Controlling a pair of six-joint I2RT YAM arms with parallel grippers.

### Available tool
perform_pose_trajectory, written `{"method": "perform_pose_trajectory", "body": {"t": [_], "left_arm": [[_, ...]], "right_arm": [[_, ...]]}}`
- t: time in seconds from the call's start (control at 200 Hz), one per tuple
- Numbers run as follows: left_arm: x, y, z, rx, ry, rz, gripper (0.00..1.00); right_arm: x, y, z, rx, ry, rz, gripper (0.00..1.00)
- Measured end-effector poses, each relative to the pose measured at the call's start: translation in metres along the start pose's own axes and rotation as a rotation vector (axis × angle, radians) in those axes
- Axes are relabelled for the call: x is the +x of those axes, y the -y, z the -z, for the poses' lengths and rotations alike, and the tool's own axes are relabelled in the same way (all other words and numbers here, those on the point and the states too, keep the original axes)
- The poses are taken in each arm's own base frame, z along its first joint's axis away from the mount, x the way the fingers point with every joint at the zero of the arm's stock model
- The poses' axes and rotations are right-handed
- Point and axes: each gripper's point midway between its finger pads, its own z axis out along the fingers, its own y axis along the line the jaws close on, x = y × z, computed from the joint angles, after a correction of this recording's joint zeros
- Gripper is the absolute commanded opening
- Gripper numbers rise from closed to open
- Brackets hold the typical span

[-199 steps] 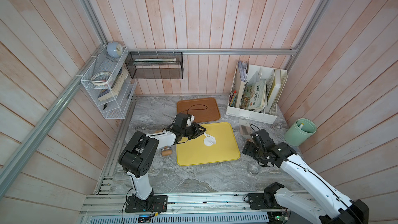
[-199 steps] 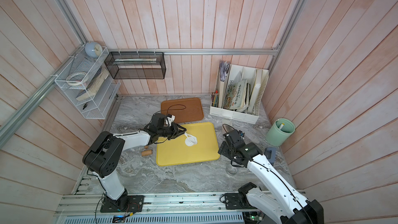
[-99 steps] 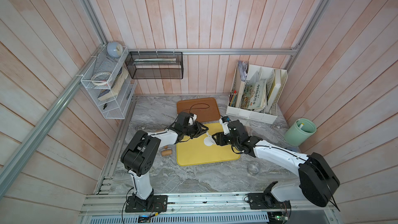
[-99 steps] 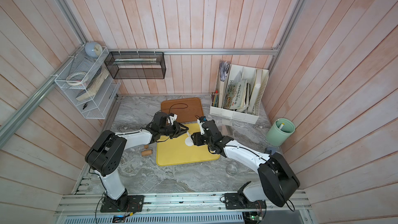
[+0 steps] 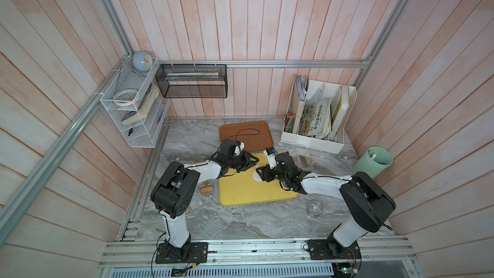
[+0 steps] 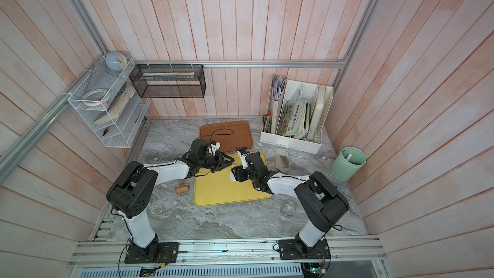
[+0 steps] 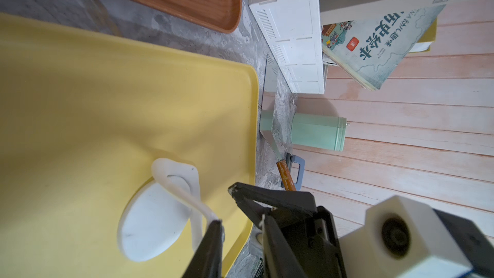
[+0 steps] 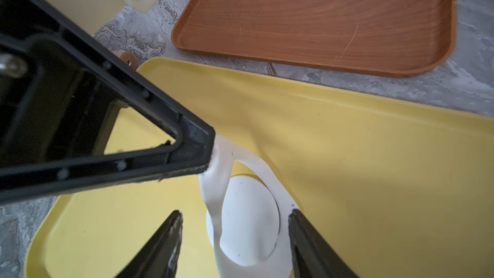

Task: Roll out the dumpling wrappers from the dough
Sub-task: Remove the dumpling wrapper from the work surface.

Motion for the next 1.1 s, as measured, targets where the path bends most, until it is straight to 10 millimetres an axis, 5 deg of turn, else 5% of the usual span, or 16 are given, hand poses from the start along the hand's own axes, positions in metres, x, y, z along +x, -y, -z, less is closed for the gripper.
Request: {"method": "perform_pose_trajectory", "body": {"t": [0.38,0.67,0.87,1.1], "left_arm": [[0.006,-0.004,-0.002,-0.019,-0.017,0.013,0.29],[0.007,-0.008,0.001,-0.05,-0.012,0.014,0.33],[0.007,-0.003,0.01,-0.063,-0.007,-0.002,0.42],[0.003,-0.006,0.022,-0.075,0.022,-0.032,0.34]], "right_arm": [[0.002,0.009,-0.026,0.034,0.037,0.019,0.48],[-0.011,0.01,-0.023,0.041,0.103,0.002,0.1],[-0.022,0.035,-0.007,0.096,0.145,-0.037,0.09],[-0.032,0.066,0.017,0.156,0.188,-0.091,0.08]]}}
